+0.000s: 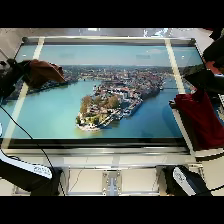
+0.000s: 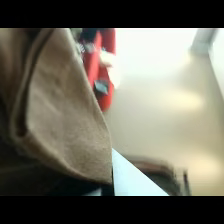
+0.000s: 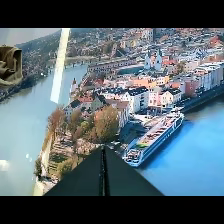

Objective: Fold the shirts.

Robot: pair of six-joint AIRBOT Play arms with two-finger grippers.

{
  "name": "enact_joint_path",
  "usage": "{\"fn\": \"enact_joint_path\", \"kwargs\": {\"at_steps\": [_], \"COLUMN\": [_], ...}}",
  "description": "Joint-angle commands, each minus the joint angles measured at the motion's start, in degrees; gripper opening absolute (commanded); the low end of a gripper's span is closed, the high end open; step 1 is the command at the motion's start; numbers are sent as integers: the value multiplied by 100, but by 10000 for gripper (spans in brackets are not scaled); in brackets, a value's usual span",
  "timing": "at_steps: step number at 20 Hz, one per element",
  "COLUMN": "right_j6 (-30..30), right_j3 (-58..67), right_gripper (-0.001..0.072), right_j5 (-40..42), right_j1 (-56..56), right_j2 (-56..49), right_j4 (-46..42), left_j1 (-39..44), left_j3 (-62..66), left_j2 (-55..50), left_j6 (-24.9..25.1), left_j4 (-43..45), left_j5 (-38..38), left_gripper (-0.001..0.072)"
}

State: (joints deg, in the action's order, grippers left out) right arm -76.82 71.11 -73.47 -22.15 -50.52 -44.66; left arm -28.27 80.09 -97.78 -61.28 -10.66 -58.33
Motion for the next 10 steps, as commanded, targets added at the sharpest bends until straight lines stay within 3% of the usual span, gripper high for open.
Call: {"fn": "enact_joint_path", "kwargs": {"at_steps": [1, 7, 10], "right_j6": [105, 699, 953], "right_j3": [4, 9, 9], "right_gripper": [15, 15, 15], "right_j5": [-13, -83, -7], "right_j1": [4, 4, 4], "right_j2": [4, 4, 4], "right_j4": [4, 2, 0], "left_j1": [881, 3176, 4229], "left_j3": [2, 0, -4], "left_j2": [1016, 2306, 2302], "left_j6": [199, -1493, -1976], "left_j4": [1191, 6258, 7219], "left_j5": [-966, -1515, -1587], "left_gripper": [10, 12, 12]}}
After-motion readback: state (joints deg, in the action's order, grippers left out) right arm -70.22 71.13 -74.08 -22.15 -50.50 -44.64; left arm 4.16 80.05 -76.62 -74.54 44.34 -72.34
